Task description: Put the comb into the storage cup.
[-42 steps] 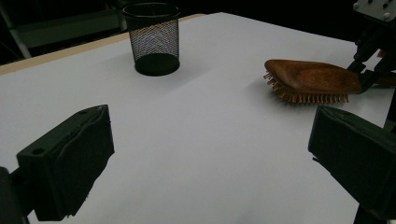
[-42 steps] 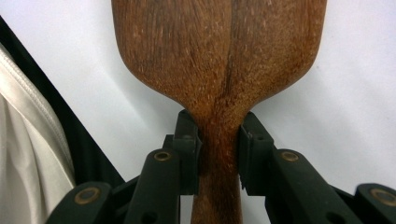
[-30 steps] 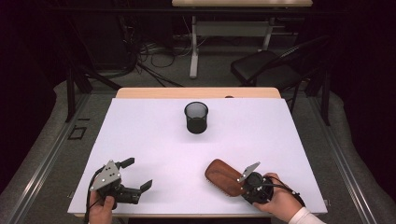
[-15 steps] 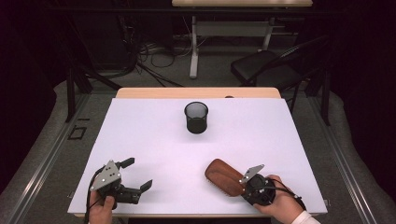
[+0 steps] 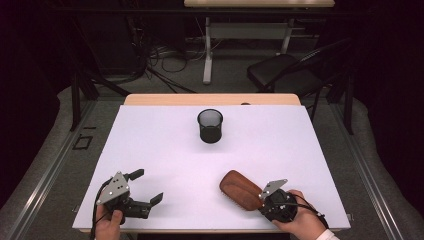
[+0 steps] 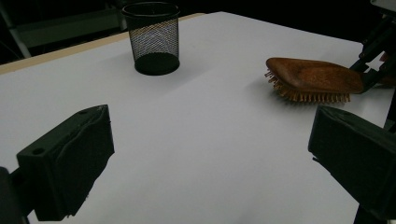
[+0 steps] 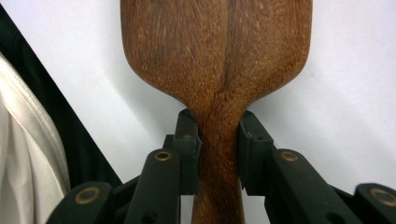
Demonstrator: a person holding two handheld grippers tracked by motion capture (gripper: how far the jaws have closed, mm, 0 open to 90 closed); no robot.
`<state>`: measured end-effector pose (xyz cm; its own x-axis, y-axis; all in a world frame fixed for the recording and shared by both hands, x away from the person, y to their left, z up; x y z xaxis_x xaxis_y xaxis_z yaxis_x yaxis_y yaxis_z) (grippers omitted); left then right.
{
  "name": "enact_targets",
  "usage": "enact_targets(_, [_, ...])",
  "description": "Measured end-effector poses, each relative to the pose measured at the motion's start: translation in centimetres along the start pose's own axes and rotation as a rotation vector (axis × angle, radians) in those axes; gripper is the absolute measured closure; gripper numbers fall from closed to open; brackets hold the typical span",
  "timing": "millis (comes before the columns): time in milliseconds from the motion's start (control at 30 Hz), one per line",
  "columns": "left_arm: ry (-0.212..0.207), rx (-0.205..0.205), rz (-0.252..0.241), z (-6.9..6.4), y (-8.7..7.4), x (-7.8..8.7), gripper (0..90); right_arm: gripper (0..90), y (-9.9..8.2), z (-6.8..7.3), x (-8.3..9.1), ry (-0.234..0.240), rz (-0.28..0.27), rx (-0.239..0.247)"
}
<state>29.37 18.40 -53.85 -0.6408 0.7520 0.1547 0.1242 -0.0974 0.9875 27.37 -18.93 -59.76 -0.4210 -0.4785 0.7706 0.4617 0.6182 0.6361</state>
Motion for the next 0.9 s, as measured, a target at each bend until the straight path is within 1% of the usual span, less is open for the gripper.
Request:
enact_targets(67, [0.001,0.001,0.000,0.0,0.0,0.0,0.3,72.4,0.0,0.1,0.1,-0.004,-0.005,-0.007])
enact_targets(100, [0.001,0.001,0.000,0.0,0.0,0.0,0.3,72.4,0.0,0.0,0.1,-0.004,-0.013,0.004])
enact_targets(167, [0.000,0.000,0.001,0.0,0.0,0.0,0.3,72.4,0.1,0.1,0.1,-0.007,-0.026,0.004])
enact_targets(333, [0.001,0.000,0.000,0.0,0.0,0.0,0.3,72.3,0.4,0.2,0.3,-0.011,-0.048,-0.014])
enact_targets(467, [0.000,0.001,0.000,0.0,0.0,0.0,0.3,72.3,0.8,0.2,0.3,-0.012,-0.072,-0.017])
enact_targets(500, [0.001,0.001,0.000,0.0,0.0,0.0,0.3,72.3,0.9,0.1,0.3,-0.013,-0.083,-0.008])
enact_targets(700, [0.003,0.001,0.001,0.0,0.0,0.0,0.3,72.3,1.5,0.4,0.4,-0.012,-0.110,-0.021])
enact_targets(900, [0.000,0.001,0.000,0.0,0.0,0.0,0.3,72.3,2.3,0.4,0.5,-0.017,-0.137,-0.024])
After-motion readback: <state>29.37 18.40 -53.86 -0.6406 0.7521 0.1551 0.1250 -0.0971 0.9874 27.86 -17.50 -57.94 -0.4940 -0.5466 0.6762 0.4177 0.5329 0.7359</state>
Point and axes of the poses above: each handheld gripper's, and its own axes: x roughly backward along the jaws, y roughly out of its top, z roughly to its left, the point moved 7 cm from there along -x, roughly forward along the jaws, and after that the axes turned 12 degrees about -z, right-handed, at the moved point
